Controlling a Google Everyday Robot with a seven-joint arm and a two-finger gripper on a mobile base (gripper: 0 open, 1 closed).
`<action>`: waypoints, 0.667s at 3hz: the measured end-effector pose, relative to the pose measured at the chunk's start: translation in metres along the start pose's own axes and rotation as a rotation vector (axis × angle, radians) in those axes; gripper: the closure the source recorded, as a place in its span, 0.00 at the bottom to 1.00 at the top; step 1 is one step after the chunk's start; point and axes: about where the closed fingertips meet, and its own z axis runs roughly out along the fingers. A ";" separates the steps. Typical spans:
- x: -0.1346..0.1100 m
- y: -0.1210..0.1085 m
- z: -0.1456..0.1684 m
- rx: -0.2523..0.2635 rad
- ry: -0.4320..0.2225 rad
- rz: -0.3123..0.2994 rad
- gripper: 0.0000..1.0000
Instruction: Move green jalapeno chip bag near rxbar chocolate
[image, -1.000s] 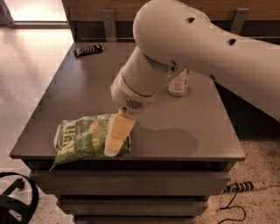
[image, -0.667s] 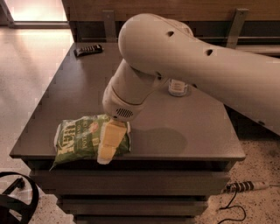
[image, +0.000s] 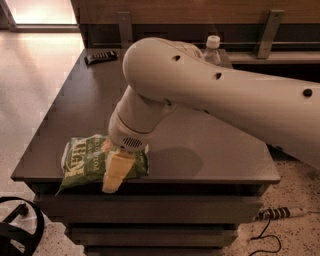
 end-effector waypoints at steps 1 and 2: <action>-0.006 0.003 0.016 -0.024 -0.021 -0.024 0.42; -0.007 0.003 0.015 -0.021 -0.019 -0.025 0.64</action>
Offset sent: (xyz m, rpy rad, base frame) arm -0.0025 0.0112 -0.0099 0.0154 0.0092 0.0287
